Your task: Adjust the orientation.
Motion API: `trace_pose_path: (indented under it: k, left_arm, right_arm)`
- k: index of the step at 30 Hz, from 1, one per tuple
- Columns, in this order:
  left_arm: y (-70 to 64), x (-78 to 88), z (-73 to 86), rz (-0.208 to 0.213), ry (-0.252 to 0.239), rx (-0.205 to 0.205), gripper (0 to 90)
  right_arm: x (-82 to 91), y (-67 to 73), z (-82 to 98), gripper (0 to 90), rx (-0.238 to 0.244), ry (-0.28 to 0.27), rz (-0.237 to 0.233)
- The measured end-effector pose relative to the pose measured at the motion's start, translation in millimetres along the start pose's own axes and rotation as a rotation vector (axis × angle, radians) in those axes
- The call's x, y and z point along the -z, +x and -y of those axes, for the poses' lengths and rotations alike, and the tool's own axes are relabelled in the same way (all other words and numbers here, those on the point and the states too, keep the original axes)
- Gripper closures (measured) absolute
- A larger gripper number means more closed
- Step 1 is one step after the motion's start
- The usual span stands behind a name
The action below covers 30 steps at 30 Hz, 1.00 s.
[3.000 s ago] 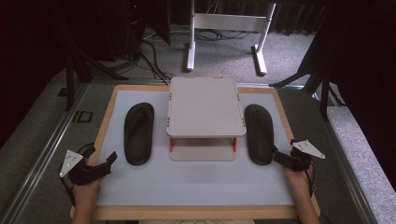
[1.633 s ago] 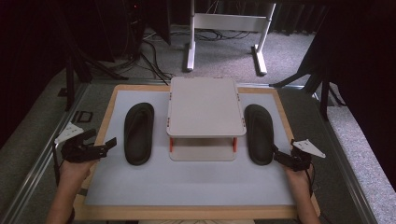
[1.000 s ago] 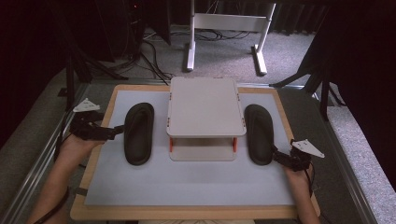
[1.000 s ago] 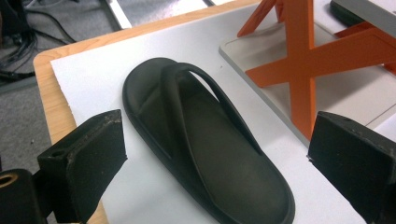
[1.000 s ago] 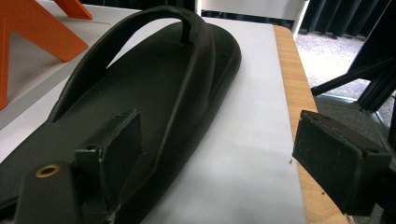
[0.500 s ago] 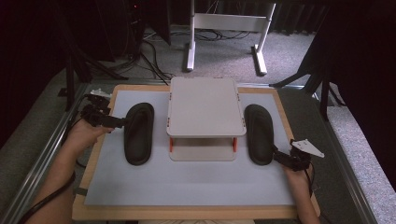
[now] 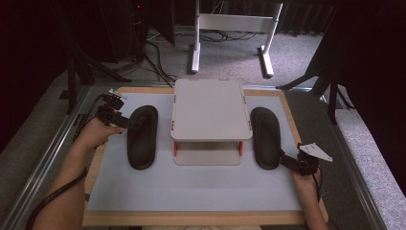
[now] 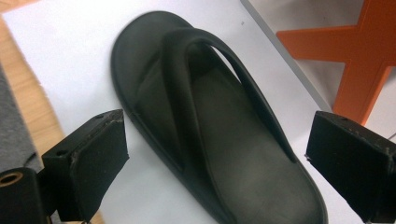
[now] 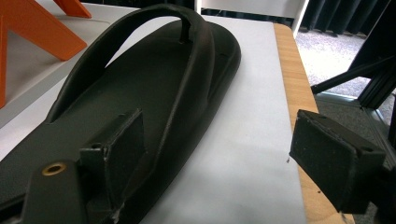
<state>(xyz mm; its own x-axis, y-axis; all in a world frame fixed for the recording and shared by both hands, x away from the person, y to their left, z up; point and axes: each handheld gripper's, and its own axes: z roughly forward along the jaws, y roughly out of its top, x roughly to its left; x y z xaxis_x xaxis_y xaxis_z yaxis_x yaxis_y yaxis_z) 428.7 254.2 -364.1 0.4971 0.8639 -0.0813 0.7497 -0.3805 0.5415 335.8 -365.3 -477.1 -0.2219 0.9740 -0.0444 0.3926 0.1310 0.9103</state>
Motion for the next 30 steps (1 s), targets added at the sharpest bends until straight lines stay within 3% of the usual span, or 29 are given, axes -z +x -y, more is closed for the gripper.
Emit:
trace_pose_path:
  k: [2, 4, 6, 9, 14, 19, 23, 26, 28, 30]
  left_arm:
    - [-0.2, -6.2, -1.3, 0.002, 0.021, 0.003, 6.9]
    - [0.2, -13.5, -3.2, -0.017, 0.036, 0.008, 14.0]
    - [3.2, -19.2, -4.6, -0.007, 0.051, 0.043, 16.8]
    - [6.7, -27.2, -5.2, 0.000, 0.062, 0.066, 30.1]
    - [10.2, -39.4, -5.7, 0.016, 0.096, 0.095, 34.7]
    - [13.9, -48.9, -5.5, -0.005, 0.097, 0.109, 44.0]
    - [17.8, -55.0, -5.6, -0.017, 0.107, 0.136, 44.5]
    - [21.4, -58.3, -5.7, 0.013, 0.102, 0.164, 52.6]
    - [24.2, -62.0, -5.4, -0.013, 0.124, 0.186, 56.4]
    - [25.0, -64.0, -4.9, -0.004, 0.124, 0.184, 58.2]
  right_arm:
    - [0.0, -0.1, 0.0, 17.0, -0.001, 0.000, -0.001]
    - [-0.1, -0.1, 0.0, 17.0, -0.001, 0.000, -0.001]
    - [-0.1, 0.0, 0.0, 17.0, 0.000, 0.000, -0.002]
    - [-0.1, -0.5, 0.0, 17.1, -0.003, 0.001, -0.004]
    - [-0.3, 0.2, 0.0, 18.2, 0.006, 0.002, -0.005]
    - [0.0, 0.6, 0.1, 18.1, 0.010, 0.000, -0.004]
    - [0.4, 0.4, 0.2, 16.8, 0.009, -0.004, -0.006]
    - [0.4, 0.6, 0.2, 15.0, 0.013, -0.005, -0.008]
    - [0.5, 0.5, 0.2, 13.0, 0.007, -0.006, -0.003]
    - [0.7, -0.4, 0.2, 12.8, -0.004, -0.006, 0.001]
